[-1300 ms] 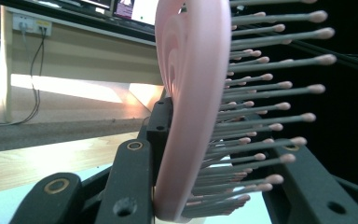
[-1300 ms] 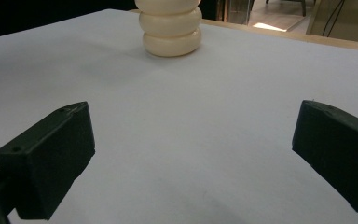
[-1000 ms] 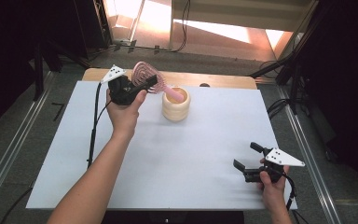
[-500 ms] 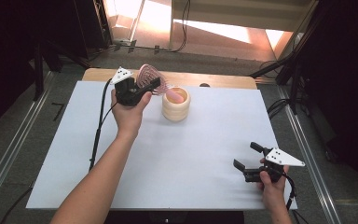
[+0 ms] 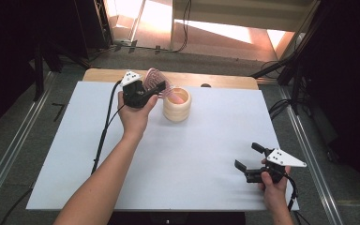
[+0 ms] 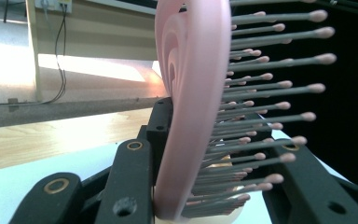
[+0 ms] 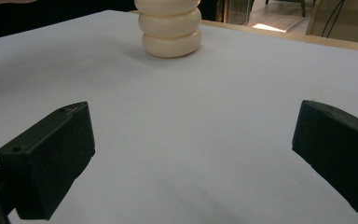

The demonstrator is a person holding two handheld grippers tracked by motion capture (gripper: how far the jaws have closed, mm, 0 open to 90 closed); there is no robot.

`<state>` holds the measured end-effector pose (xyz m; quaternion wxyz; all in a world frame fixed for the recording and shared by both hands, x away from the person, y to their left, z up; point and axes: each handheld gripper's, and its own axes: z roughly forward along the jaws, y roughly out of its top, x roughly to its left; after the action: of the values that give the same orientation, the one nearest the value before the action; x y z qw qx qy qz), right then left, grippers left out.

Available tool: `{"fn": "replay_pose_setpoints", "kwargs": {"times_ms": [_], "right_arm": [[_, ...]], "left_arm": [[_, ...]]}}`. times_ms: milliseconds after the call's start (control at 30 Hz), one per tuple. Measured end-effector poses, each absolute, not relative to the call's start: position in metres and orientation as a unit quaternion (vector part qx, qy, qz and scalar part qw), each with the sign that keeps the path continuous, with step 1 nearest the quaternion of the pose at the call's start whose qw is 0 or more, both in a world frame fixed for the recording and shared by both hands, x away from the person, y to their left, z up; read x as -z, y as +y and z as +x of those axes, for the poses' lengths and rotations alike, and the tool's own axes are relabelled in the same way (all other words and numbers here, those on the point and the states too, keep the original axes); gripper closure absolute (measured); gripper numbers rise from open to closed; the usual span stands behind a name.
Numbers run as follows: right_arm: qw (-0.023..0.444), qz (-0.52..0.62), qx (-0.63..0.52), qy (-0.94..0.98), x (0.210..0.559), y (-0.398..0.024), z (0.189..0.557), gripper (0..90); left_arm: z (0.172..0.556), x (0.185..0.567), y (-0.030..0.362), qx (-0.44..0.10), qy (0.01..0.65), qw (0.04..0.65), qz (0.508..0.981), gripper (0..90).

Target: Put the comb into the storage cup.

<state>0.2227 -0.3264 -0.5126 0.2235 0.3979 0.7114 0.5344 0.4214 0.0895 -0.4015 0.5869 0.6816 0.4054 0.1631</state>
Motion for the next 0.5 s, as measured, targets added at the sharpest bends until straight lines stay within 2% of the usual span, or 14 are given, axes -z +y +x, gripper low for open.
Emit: {"fn": "replay_pose_setpoints", "kwargs": {"times_ms": [500], "right_arm": [[0.223, 0.400, -0.535, 0.710, 0.513, -0.327, 0.223, 0.0]], "left_arm": [[0.428, 0.417, 0.077, -0.158, 0.411, 0.568, 0.695, 65.4]]}}
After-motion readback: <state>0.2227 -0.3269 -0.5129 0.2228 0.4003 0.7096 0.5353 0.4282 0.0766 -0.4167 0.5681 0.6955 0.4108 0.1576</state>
